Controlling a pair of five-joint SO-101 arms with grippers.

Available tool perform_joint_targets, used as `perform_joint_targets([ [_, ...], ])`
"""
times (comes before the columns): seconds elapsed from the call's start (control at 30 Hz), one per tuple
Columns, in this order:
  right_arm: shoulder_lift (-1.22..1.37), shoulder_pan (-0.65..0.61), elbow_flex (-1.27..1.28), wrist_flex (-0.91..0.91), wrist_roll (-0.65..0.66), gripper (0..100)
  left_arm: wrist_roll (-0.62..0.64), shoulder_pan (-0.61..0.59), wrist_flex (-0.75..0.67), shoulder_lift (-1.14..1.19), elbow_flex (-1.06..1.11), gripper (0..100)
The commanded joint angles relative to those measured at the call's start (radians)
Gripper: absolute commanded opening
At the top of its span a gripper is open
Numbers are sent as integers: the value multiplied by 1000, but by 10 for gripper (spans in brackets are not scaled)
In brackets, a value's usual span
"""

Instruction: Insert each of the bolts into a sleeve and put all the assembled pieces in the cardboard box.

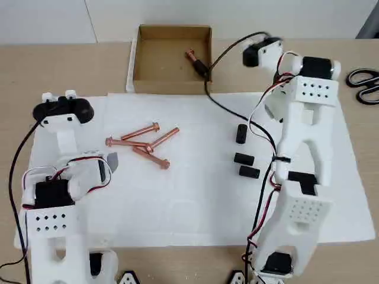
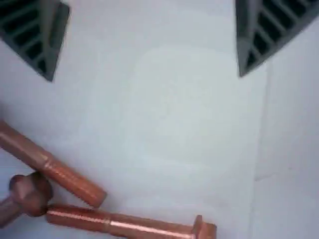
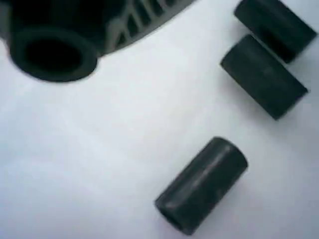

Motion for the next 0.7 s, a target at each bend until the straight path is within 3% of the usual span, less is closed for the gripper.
perform_joint_targets([
  [0.0,-133,-1,106,15,-130,4,-21,32,-28,81,-93,227],
  [0.27,-409,-136,368,12,-252,4,17,40,-9,454,-291,225],
  [0.5,-519,-312,620,-7,-428,5,21,38,0,496,-311,225],
  [0.67,-486,-410,740,-85,-454,5,23,35,2,496,-306,225],
])
